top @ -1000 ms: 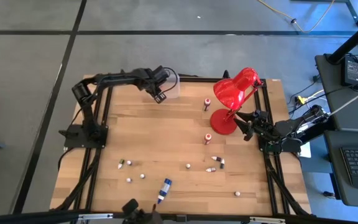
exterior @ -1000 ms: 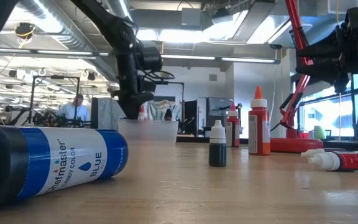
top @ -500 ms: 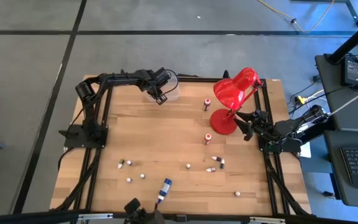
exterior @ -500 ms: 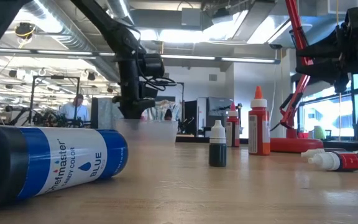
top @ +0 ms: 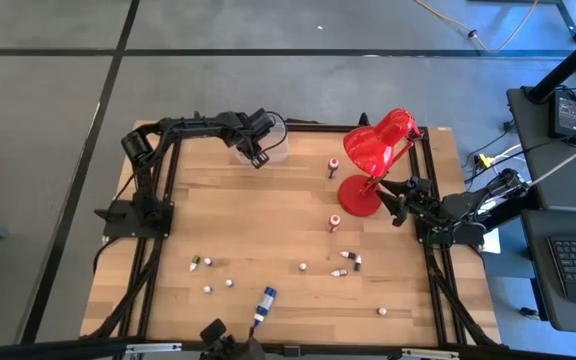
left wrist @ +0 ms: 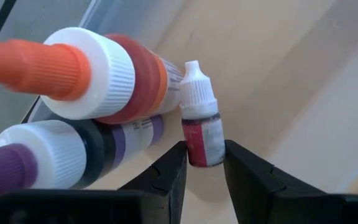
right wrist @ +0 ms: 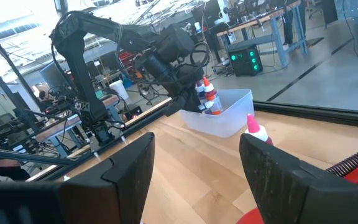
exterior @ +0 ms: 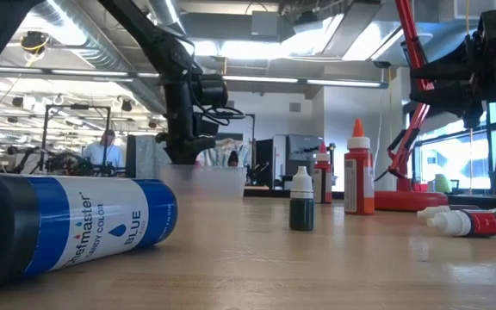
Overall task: Pick & Place food coloring
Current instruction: Put the top small pink food coloring bottle into the transparent bin, then put the small blue food coloring bottle into the transparent bin
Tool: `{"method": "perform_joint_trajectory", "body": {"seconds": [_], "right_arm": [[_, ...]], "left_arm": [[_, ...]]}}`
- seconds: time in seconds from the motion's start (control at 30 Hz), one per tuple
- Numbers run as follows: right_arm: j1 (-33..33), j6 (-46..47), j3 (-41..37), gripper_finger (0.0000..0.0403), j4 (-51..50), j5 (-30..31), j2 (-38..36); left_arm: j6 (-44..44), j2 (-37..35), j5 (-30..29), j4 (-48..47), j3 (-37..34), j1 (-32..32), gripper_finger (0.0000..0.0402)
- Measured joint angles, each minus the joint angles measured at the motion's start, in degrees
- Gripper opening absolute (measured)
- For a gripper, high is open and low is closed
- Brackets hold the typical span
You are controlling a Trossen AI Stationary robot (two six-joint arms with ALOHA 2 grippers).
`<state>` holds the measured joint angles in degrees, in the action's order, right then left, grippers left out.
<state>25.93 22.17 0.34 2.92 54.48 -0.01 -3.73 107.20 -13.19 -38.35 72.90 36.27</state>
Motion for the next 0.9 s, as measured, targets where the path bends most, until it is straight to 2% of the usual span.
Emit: {"method": "perform_joint_trajectory", "body": {"seconds": [0.3, 0.47, 0.6, 0.7, 0.9], "right_arm": [[0.00, 0.02, -0.02, 0.0237, 0.01, -0.02, 0.00], [0.00, -0.07, -0.02, 0.0237, 0.01, -0.02, 0.00], [0.00, -0.13, -0.02, 0.0237, 0.00, -0.02, 0.00], [0.00, -0.35, 0.00, 0.0237, 0.02, -0.04, 0.00], [0.00, -0.35, 0.00, 0.0237, 0.02, -0.04, 0.00]], "left_arm": [[0.00, -0.15, 0.25, -0.54, 0.09, -0.17, 0.0128], [0.00, -2.16, 1.23, -6.58, 4.45, -0.30, 0.0131], [-0.02, -6.00, 5.44, -8.50, 8.64, -1.56, 0.0128], [-0.03, -10.32, 9.37, -6.06, 10.11, -4.10, 0.0128], [-0.02, -18.26, 18.23, -2.88, 10.15, -13.56, 0.0130]]}}
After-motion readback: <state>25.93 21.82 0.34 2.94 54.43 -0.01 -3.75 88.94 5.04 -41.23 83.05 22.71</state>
